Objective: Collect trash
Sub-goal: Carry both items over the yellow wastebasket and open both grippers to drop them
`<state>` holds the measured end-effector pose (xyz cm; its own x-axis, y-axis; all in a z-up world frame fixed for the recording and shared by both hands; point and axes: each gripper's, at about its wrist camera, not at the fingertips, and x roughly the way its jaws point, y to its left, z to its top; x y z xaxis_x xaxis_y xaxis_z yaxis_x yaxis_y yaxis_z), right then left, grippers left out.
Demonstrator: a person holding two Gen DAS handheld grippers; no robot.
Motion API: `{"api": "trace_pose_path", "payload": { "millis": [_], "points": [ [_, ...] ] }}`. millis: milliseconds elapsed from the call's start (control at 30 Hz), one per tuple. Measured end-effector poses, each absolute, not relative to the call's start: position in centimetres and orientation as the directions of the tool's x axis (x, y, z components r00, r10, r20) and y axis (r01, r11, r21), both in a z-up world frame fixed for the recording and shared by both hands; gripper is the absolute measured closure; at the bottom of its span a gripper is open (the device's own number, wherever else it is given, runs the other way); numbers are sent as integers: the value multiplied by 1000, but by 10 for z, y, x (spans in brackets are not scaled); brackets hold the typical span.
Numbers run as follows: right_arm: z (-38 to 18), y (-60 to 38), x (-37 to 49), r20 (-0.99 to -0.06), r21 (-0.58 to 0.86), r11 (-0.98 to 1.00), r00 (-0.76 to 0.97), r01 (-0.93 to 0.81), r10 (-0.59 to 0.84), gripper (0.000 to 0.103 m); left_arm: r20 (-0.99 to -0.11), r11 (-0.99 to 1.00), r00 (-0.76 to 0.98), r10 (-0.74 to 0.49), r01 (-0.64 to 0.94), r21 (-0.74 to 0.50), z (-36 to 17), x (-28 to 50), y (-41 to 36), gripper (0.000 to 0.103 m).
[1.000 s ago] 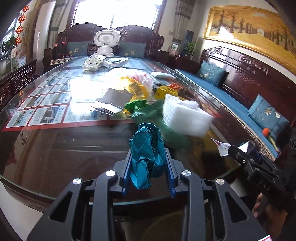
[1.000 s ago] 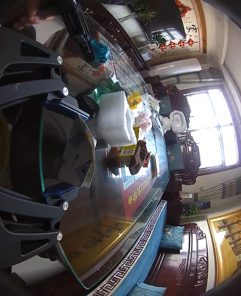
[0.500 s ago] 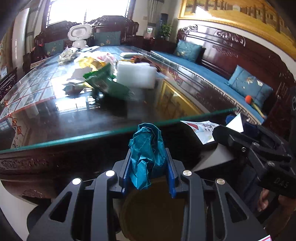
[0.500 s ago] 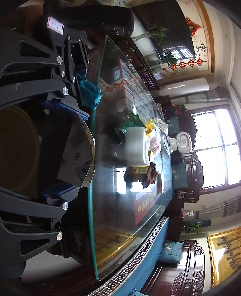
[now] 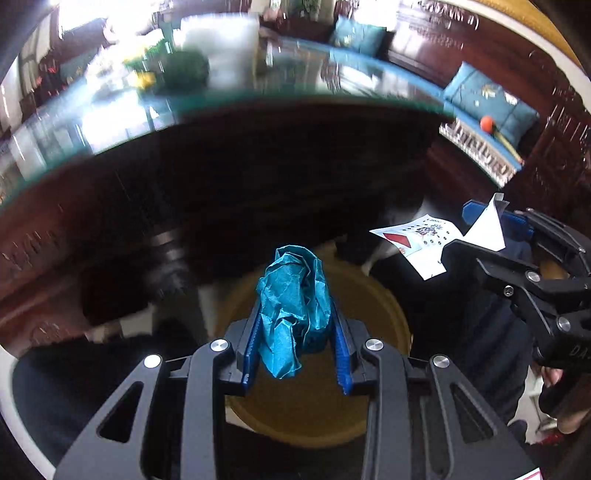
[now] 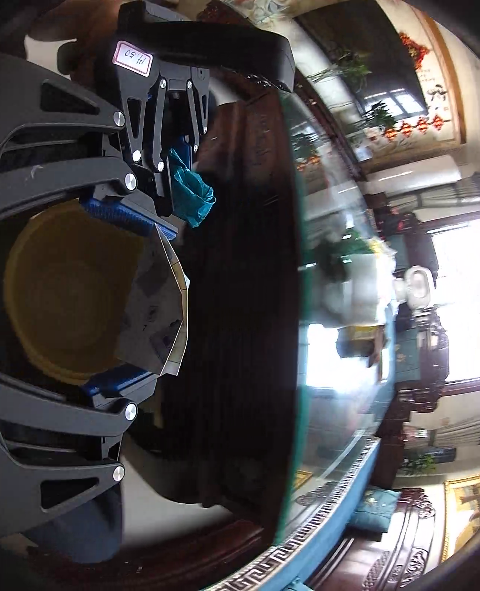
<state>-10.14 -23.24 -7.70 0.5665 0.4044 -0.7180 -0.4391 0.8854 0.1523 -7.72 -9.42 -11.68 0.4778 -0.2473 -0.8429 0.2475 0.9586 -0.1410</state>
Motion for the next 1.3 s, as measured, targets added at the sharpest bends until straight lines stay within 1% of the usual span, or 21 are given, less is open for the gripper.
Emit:
{"api": "trace_pose_path", "payload": {
  "millis": [133, 267, 367, 433, 467, 500, 567, 600, 800, 1000, 1033, 1167, 1233, 1300],
  "points": [
    [-96, -230, -108, -756, 149, 884, 525, -444, 391, 41, -882, 953, 389, -266, 242, -181, -150, -73, -96, 69],
    [-112, -233, -103, -790, 159, 886, 483, -435, 379, 41, -916, 953, 309, -257, 240, -187, -179, -69, -100, 68],
    [-119, -234, -100, -810, 140, 886, 465, -441, 359, 41, -930, 948, 263, -257, 253, -191, -193, -66, -105, 64],
    [-124, -235, -99, -821, 136, 885, 449, -445, 352, 41, -939, 945, 243, -243, 279, -173, -199, -65, -112, 52],
    [-126, -235, -98, -825, 135, 885, 444, -445, 349, 41, -942, 943, 236, -239, 287, -167, -200, -65, -115, 38],
    [-129, -235, -97, -830, 133, 885, 437, -446, 346, 41, -945, 939, 229, -235, 304, -160, -202, -65, -117, 31],
    [-132, -234, -95, -837, 133, 885, 427, -447, 342, 41, -949, 934, 220, -226, 326, -147, -204, -67, -122, 29],
    [-134, -234, -93, -840, 136, 884, 422, -447, 342, 41, -951, 932, 213, -222, 334, -143, -204, -68, -120, 25],
    [-141, -233, -89, -851, 141, 883, 401, -447, 339, 41, -959, 931, 184, -217, 334, -146, -209, -71, -118, 20],
    [-146, -228, -87, -859, 142, 877, 384, -459, 340, 41, -966, 952, 194, -168, 285, -109, -211, -71, -103, 18],
    [-146, -227, -86, -860, 143, 877, 381, -460, 340, 41, -968, 959, 206, -144, 270, -85, -211, -71, -98, 17],
    [-148, -224, -86, -862, 143, 873, 375, -465, 341, 40, -969, 965, 211, -132, 250, -78, -208, -71, -91, 17],
    [-148, -223, -85, -864, 151, 872, 366, -465, 345, 37, -968, 965, 218, -121, 253, -64, -205, -72, -89, 16],
    [-149, -223, -84, -866, 171, 873, 353, -457, 354, 31, -968, 965, 225, -112, 259, -51, -203, -73, -89, 16]
  ]
}}
